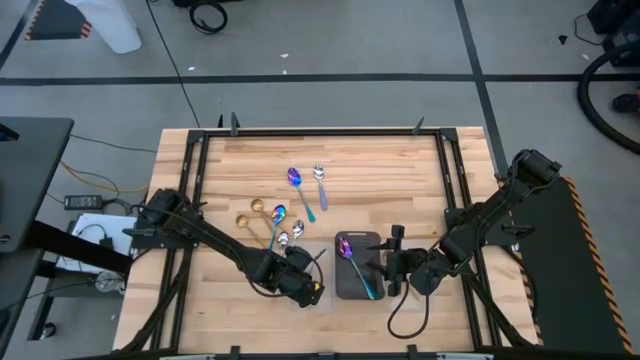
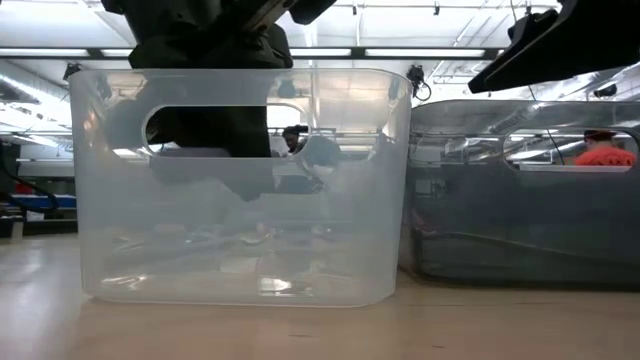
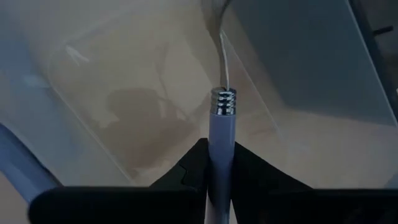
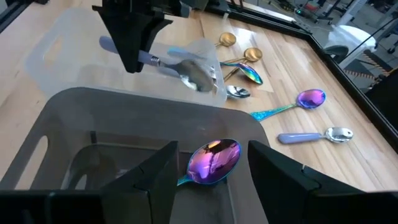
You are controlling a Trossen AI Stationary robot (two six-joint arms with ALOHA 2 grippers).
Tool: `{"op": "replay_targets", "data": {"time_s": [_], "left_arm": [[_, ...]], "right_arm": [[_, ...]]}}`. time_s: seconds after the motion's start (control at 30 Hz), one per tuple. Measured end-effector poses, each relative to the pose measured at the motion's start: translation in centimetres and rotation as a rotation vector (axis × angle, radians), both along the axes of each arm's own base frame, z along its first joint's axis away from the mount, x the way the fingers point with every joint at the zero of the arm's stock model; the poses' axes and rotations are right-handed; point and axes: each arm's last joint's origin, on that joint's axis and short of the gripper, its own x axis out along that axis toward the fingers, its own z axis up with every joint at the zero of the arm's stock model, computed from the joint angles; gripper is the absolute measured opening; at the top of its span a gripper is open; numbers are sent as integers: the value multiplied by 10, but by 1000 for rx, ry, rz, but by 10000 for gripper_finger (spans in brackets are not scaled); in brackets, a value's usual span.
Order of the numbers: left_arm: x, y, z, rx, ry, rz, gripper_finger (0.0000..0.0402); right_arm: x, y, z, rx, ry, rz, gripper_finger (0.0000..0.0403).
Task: Sort silverware by color (type)
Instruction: Put the purple into the left transparent bin, then put the blue spoon into the black bin
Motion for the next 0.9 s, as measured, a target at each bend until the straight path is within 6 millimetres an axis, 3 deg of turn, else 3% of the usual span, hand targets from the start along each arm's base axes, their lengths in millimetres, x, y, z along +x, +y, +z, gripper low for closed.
{"op": "replay_targets", "data": {"time_s": [0.33,0.53,0.73,0.9], "left_arm": [[0,2,1,2,6,-7,120],[0,7,17,33,-58,-21,120],[-6,14,36,236,-146,10,117],[-3,32,49,306,-174,30,117]], "right_arm": [[-1,-1,-2,2,29,6,199],[-1,-1,-2,5,28,5,199],[-1,-1,-2,10,23,5,199],[0,-1,-2,11,20,3,199]]}}
